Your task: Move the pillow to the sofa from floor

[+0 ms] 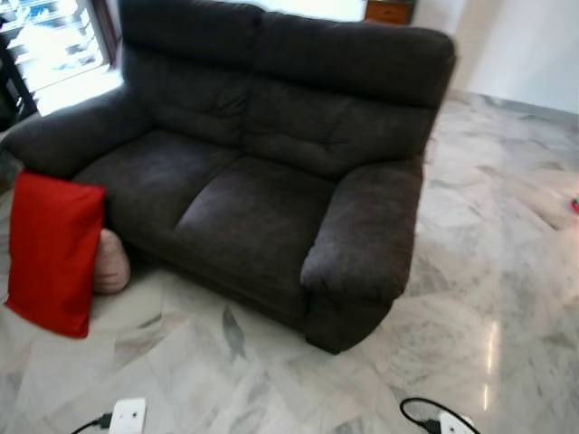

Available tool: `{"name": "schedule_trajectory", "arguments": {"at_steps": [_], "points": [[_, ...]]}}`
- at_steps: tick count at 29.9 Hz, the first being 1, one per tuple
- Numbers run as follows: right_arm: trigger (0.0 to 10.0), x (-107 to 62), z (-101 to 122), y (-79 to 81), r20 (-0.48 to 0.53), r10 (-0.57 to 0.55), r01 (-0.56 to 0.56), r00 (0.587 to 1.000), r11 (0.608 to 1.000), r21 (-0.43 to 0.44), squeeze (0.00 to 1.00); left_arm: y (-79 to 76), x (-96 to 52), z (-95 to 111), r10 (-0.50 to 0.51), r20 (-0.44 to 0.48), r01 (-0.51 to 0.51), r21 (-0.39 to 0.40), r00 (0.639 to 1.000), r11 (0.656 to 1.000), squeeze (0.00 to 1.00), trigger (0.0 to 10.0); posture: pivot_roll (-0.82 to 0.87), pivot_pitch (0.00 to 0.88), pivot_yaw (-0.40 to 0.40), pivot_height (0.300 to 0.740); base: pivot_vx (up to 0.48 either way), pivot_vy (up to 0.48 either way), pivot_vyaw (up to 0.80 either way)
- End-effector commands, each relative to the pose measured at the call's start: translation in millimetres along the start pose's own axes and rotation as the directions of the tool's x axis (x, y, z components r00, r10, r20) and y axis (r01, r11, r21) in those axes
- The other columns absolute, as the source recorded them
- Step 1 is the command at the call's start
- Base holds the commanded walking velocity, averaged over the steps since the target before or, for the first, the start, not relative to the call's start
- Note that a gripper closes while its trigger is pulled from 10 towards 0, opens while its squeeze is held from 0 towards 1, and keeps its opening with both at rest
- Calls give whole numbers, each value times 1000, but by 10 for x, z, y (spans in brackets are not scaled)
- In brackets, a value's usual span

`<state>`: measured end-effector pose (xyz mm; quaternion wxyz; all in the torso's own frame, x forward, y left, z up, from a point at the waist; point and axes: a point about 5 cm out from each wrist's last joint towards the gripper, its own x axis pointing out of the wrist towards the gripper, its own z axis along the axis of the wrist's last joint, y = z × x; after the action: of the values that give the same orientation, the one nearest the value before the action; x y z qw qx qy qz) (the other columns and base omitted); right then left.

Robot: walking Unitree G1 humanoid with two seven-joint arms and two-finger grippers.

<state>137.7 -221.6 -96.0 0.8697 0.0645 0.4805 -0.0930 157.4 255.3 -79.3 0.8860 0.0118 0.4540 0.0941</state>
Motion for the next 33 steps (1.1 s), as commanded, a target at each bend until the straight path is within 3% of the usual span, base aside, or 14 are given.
{"name": "schedule_trajectory", "arguments": {"at_steps": [1,12,33], "points": [[10000,-24,-57,-79,-9,-24,24,1000,999,36,0,-38,7,0,-3,-5,3,-13,1000,1000,0,10000,-39,0,-40,740,0,0,0],[10000,-25,-53,-70,5,-9,8,1000,998,67,0,-41,6,-10,-3,-9,3,-35,1000,999,0,10000,-40,0,-42,740,0,0,0],[10000,-20,-37,-62,10,-15,15,1000,999,49,0,-30,8,10,-3,-1,3,-43,1000,999,0,10000,-40,0,-34,740,0,338,0]]}}
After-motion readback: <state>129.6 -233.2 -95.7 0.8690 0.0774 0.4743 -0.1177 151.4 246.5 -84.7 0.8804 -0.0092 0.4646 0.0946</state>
